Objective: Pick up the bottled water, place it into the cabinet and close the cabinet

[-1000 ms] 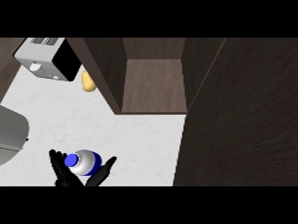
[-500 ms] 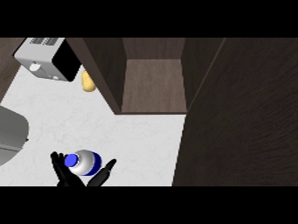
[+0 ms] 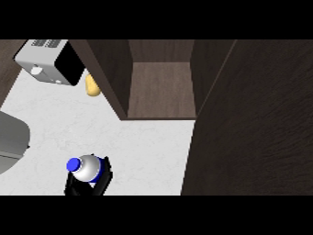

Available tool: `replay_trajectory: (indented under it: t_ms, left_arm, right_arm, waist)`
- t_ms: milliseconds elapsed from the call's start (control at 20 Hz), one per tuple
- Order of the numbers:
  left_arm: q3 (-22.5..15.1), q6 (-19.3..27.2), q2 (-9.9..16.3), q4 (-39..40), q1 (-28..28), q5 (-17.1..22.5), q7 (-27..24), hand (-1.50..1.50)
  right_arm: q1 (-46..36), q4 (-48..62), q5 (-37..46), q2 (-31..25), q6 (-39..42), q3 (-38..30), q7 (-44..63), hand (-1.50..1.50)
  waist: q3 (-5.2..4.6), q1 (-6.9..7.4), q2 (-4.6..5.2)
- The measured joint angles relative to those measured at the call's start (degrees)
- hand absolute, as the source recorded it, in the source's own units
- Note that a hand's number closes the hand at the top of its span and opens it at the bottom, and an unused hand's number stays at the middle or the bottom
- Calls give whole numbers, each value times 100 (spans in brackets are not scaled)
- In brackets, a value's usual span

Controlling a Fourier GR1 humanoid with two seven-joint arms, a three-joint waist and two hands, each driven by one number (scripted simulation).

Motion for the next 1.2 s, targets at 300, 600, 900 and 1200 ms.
replay_trajectory:
  t_ms: [300,600,900,1200]
  left_arm:
    - [-136,-357,58,113,-166,25,18,150]
    - [-898,-1433,826,159,-467,-478,758,150]
    - [-975,-2059,1193,-113,-561,-719,934,150]
    - [-1125,-1996,1438,-1032,-297,-961,1440,150]
  right_arm:
    - [29,21,13,-56,-103,95,-95,-150]
    - [-99,71,-28,-146,-102,62,-154,-150]
    - [-110,33,4,-198,-184,55,-58,-150]
    - [-51,18,14,-241,-214,83,-87,-150]
  waist:
    - [-1,-14,-2]
    - [-3,-70,-4]
    - [1,-14,-4]
    - [5,18,-6]
